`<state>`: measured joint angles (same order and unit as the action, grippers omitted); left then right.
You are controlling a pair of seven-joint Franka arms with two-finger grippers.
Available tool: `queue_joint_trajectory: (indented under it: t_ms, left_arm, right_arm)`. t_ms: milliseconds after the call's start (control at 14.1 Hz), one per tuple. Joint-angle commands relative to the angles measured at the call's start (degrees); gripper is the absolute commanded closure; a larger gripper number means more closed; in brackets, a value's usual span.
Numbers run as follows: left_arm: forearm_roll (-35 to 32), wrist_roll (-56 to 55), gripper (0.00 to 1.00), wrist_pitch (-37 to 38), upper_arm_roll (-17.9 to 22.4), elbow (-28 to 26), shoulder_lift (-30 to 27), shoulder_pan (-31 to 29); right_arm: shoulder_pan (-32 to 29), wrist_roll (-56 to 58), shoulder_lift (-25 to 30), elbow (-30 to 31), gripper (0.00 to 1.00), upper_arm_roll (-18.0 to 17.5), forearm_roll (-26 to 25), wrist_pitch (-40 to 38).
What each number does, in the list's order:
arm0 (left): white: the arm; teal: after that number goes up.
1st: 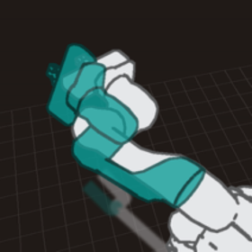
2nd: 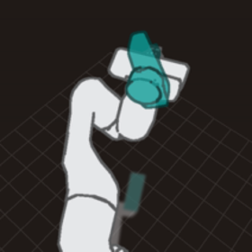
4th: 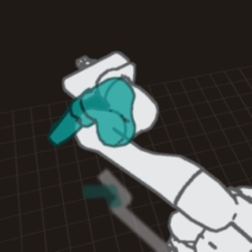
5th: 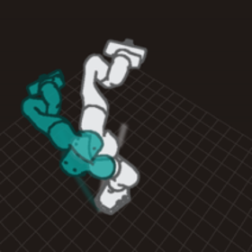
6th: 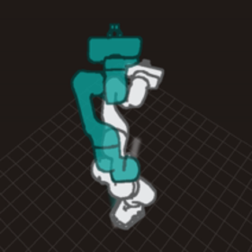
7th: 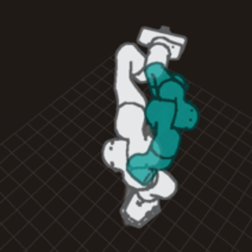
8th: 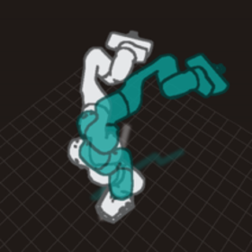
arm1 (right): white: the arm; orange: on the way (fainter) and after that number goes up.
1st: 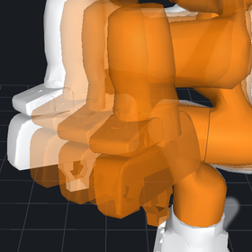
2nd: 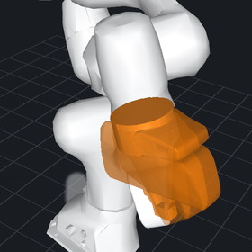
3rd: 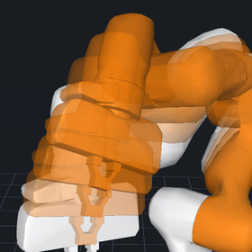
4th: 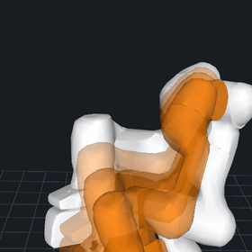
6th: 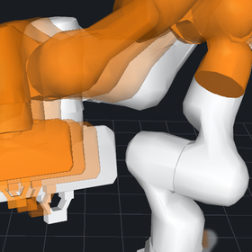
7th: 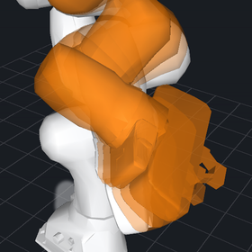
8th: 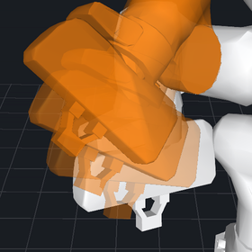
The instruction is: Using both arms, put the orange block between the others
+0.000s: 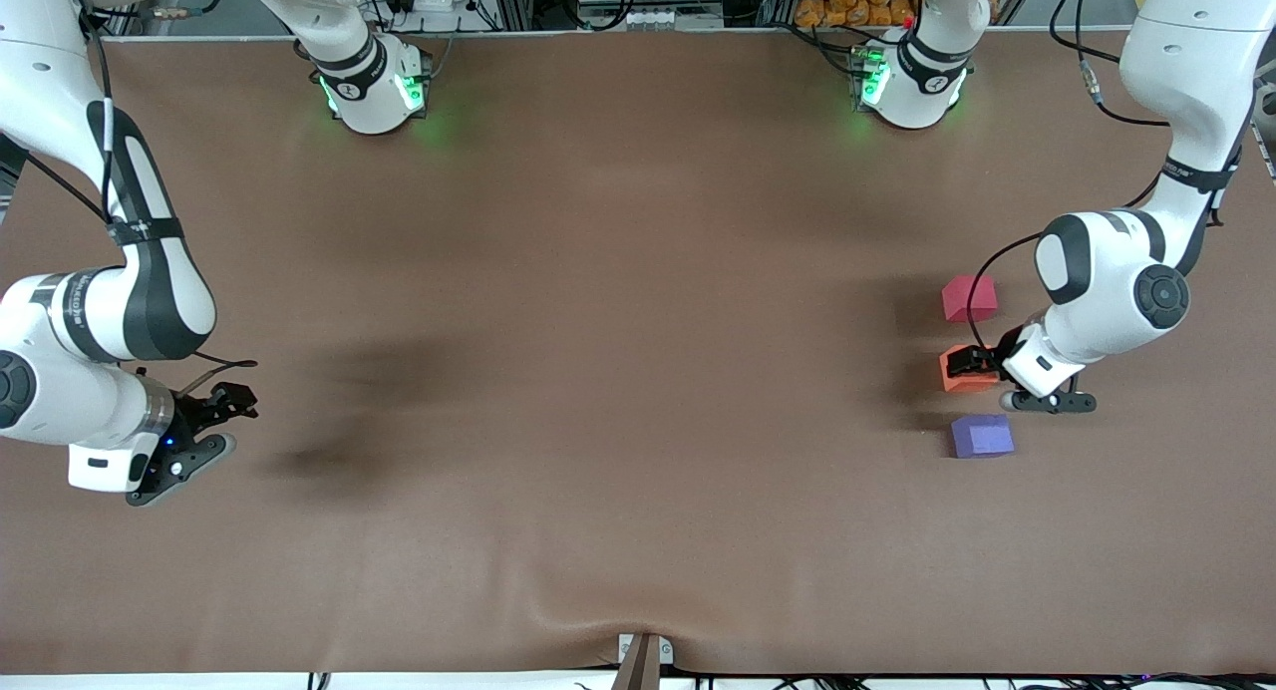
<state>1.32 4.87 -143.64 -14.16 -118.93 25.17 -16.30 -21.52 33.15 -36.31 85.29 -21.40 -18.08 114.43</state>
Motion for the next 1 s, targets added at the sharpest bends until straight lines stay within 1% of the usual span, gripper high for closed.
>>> queue_joint_trajectory:
  t_ms: [0, 71, 285, 356, 498, 569, 712, 783, 925]
  left_arm:
    - [-0.08, -3.28, 0.00, 3.79, -0.42, 1.15, -5.29, 0.13]
    - [-0.08, -3.99, 0.00, 7.03, -0.51, 2.99, -6.62, 0.31]
    - [-0.09, -7.40, 0.00, 21.60, -1.12, 13.08, -9.87, 0.48]
    - [-0.08, -10.03, 0.00, 24.35, -2.00, 15.29, -11.45, 0.22]
    - [-0.26, -11.90, 0.00, 26.38, -2.53, 18.54, -14.70, 0.40]
    - [-1.30, -11.55, 0.00, 28.83, -2.88, 21.35, -15.15, 0.48]
    - [-5.16, -11.46, 0.00, 38.48, -5.34, 29.59, -14.98, 0.48]
    - [-6.57, -11.29, 0.00, 42.18, -5.96, 32.42, -14.98, 0.48]
    - [-6.85, -10.94, 0.00, 48.51, -7.71, 36.65, -15.15, 0.48]
  right_arm:
    - [-0.45, -0.55, 1.24, 1.37, 0.00, -0.22, 0.94, 0.36]
    - [-0.45, -0.55, 1.24, 1.37, 0.00, -0.22, 0.94, 0.36]
    - [-0.45, -0.55, 1.24, 1.37, 0.00, -0.22, 0.94, 0.36]
    - [-0.45, -0.55, 1.24, 1.37, 0.00, -0.22, 0.94, 0.36]
    - [-0.45, -0.55, 1.24, 1.46, 0.00, -0.22, 0.94, 0.36]
    - [-0.45, -0.55, 1.24, 1.46, 0.00, -0.22, 0.94, 0.36]
    - [-0.28, -0.55, 1.24, 1.37, 0.00, -0.22, 0.94, 0.36]
    - [-0.28, -0.55, 1.33, 1.37, 0.00, -0.22, 0.94, 0.36]
    - [-0.28, -0.55, 1.85, 1.37, 0.00, -0.30, 1.03, -0.25]
